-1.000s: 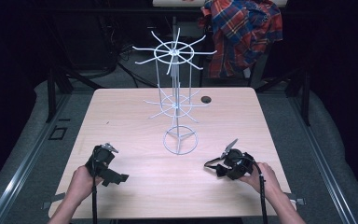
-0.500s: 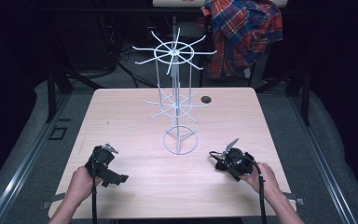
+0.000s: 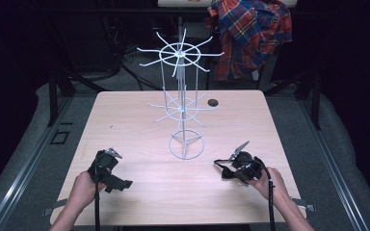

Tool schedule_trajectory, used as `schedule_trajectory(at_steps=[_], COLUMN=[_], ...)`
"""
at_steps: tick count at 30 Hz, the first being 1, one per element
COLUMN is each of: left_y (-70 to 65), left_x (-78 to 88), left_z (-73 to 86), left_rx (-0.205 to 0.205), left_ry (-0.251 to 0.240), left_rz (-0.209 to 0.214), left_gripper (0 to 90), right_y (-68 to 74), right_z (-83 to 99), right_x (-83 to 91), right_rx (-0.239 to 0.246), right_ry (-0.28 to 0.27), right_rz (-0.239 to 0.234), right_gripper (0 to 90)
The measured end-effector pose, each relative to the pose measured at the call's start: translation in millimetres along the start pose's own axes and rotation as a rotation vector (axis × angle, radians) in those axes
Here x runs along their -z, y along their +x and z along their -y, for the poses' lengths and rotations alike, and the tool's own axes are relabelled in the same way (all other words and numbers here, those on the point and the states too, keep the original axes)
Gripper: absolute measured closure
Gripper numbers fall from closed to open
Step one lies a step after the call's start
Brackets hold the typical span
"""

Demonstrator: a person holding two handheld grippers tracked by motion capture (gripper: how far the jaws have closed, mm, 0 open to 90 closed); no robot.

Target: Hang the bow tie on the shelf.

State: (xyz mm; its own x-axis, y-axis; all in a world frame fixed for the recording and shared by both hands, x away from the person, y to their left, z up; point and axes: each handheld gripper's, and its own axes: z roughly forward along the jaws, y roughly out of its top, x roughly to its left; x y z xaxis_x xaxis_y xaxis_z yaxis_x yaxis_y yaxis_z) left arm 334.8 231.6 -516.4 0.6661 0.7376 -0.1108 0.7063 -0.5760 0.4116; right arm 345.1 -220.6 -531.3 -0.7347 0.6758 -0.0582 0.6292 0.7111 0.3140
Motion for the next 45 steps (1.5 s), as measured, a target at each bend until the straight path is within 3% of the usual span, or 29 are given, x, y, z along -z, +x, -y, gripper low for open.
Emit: schedule_trajectory(at_steps=[13,14,15,21,28,37,45], left_y=[-0.2,-0.6,-0.7,-0.7,-0.1,0.0,0.0], left_x=[-1.1,-1.4,-1.6,-1.8,-1.2,-1.1,-1.5], left_z=[-0.7,-0.8,-1.0,-1.2,-0.8,-0.8,-0.9], left_rx=[0.000,0.001,-0.001,-0.004,-0.002,-0.002,-0.005], left_ry=[0.005,0.003,0.004,0.005,0.004,0.006,0.004], left_rz=[0.006,0.006,0.007,0.008,0.008,0.008,0.009], left_gripper=[0.0,0.0,0.0,0.0,0.0,0.0,0.0], right_y=[-8.0,-8.4,-9.4,-11.0,-10.5,-11.8,-13.0], right_z=[1.6,1.9,1.7,1.3,0.3,-1.9,-3.2], right_x=[12.6,14.6,16.6,28.8,34.5,49.3,58.4], right_rx=[-0.060,-0.083,-0.077,-0.123,-0.134,-0.172,-0.194], right_ry=[-0.067,-0.091,-0.085,-0.171,-0.203,-0.292,-0.333], right_rz=[-0.059,-0.074,-0.070,-0.113,-0.135,-0.183,-0.191], right_gripper=[89.5,89.5,89.5,89.5,89.5,89.6,89.6])
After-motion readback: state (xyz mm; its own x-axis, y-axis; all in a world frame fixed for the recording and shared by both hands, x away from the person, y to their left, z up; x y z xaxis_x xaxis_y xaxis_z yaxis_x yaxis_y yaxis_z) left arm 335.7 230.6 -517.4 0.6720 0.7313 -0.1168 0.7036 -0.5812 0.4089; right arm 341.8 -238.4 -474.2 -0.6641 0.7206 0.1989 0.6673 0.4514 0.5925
